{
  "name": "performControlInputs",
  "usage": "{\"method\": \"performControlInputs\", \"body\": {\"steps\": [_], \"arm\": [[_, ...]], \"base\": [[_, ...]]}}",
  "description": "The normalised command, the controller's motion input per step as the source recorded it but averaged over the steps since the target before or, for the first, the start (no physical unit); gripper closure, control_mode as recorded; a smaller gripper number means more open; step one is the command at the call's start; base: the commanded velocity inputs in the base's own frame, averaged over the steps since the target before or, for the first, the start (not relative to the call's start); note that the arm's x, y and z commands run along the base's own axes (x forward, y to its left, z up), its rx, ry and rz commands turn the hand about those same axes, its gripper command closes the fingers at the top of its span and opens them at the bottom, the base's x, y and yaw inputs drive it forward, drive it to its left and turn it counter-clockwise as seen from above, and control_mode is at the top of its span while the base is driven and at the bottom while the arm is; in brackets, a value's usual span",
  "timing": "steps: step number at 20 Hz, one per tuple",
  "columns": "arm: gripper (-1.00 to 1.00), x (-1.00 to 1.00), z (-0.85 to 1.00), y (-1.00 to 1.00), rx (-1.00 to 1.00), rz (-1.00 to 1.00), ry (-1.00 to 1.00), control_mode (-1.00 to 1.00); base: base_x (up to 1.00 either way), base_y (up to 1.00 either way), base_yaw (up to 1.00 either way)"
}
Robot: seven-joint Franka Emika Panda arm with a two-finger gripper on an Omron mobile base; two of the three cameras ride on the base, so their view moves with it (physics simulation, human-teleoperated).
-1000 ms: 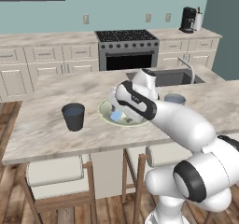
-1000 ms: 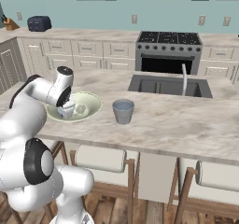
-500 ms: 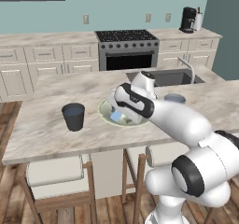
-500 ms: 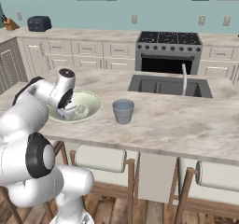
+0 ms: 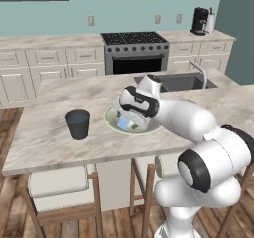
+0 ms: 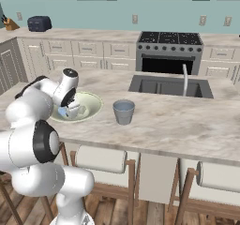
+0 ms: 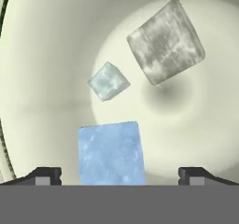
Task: There are four ice cubes in the ice bowl. Place two ice cubes in each glass of water.
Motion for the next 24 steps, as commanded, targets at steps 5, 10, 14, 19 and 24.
{"method": "performControlInputs", "body": {"steps": [5,10,14,19,24], "arm": [[-1.00,0.03,-0.31,0.03,0.00,0.00,0.00,-1.00],[-1.00,0.00,-0.09,0.02,0.00,0.00,0.00,-1.00],[1.00,0.02,-0.01,0.03,0.00,0.00,0.00,-1.00],[1.00,0.14,0.00,0.01,0.00,0.00,0.00,-1.00],[1.00,0.13,0.00,0.00,0.00,0.00,0.00,-1.00]], "base": [[0.00,0.00,0.00],[0.00,0.00,0.00],[0.00,0.00,0.00],[0.00,0.00,0.00],[0.00,0.00,0.00]]}}
